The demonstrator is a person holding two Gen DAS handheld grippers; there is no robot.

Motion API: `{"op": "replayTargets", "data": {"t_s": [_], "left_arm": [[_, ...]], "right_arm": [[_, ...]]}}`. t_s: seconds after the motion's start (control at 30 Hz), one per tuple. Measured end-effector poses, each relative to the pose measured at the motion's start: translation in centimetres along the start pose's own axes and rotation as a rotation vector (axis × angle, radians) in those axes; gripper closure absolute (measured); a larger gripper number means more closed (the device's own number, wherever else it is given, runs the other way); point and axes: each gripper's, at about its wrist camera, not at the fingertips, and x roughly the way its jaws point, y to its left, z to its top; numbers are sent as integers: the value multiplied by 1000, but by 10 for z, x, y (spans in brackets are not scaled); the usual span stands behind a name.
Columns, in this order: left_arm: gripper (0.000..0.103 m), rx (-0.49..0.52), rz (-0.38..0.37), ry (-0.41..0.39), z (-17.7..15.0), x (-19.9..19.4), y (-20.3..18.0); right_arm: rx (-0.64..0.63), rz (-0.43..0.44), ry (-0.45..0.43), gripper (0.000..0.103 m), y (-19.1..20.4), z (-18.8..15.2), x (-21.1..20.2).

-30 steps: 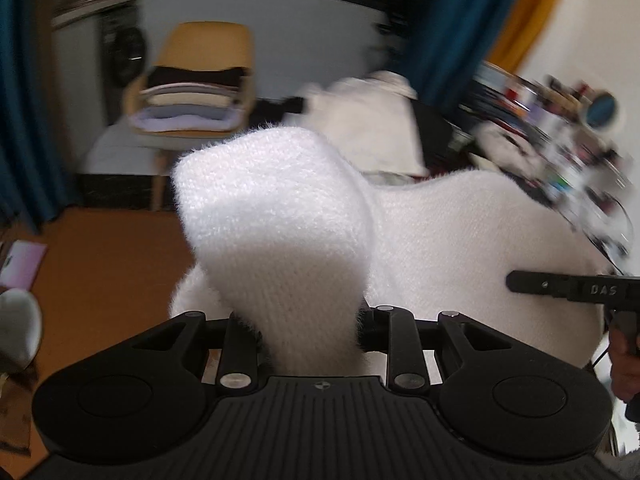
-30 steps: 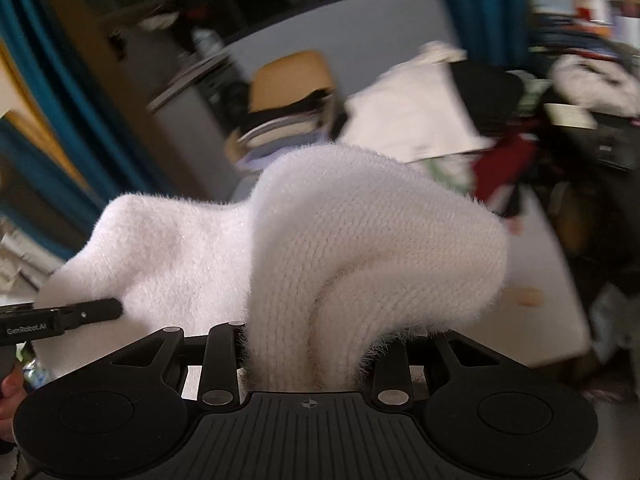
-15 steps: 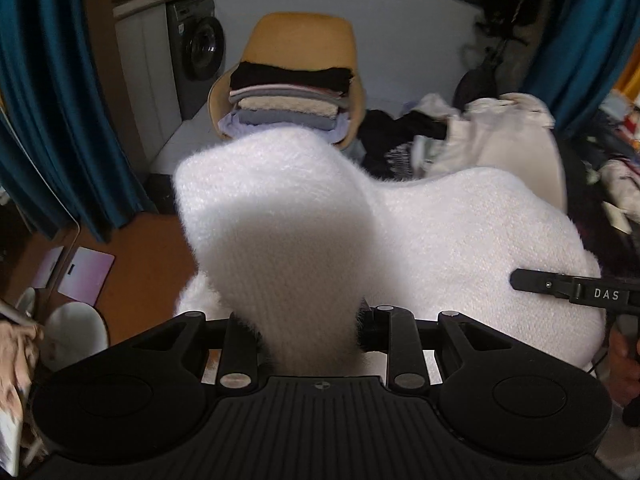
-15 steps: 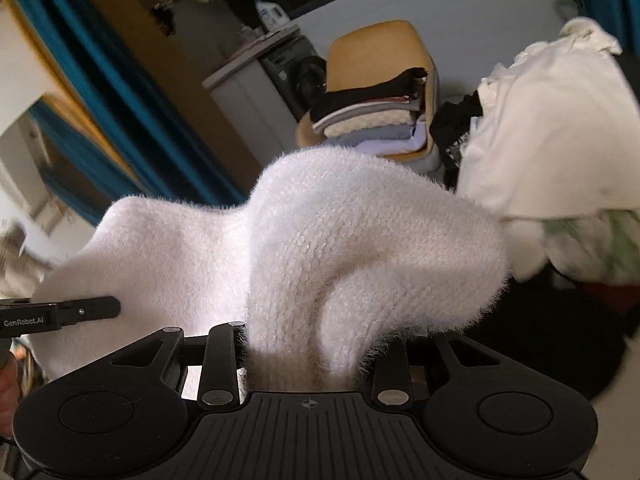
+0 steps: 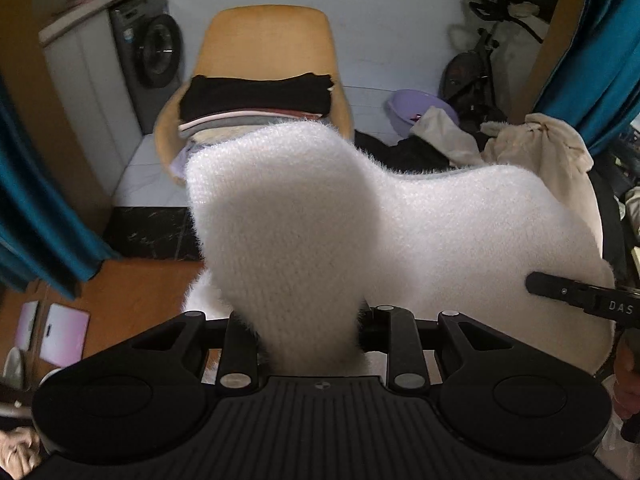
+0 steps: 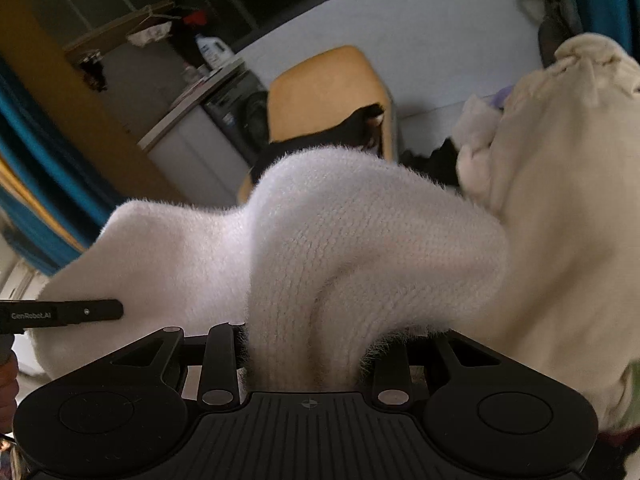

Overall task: Fold clothes
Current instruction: 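Carry the folded cardigan with both grippers toward the tan chair, then lower the cardigan onto the clothes stack and open both grippers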

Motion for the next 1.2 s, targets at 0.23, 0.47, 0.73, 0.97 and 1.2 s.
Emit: {"op": "replayTargets", "data": {"t_s": [0.23,0.47,0.73,0.97,1.2], "left_arm": [[75,25,-81,-19,59,59,38],[75,-6,-172,-62,150,151,154],[75,27,-210,-53,332,264,277],[75,1,-219,2,442,367,342],[74,-25,-227,75,478,470,365]], "right_arm": [[15,-76,-20,74,-4,54,67],[-24,-144,-27,74,29,131,193],[2,-221,12,74,77,280,383],[-38,-273,46,74,54,393,527],[-62,-352,128,73,11,443,643]]}}
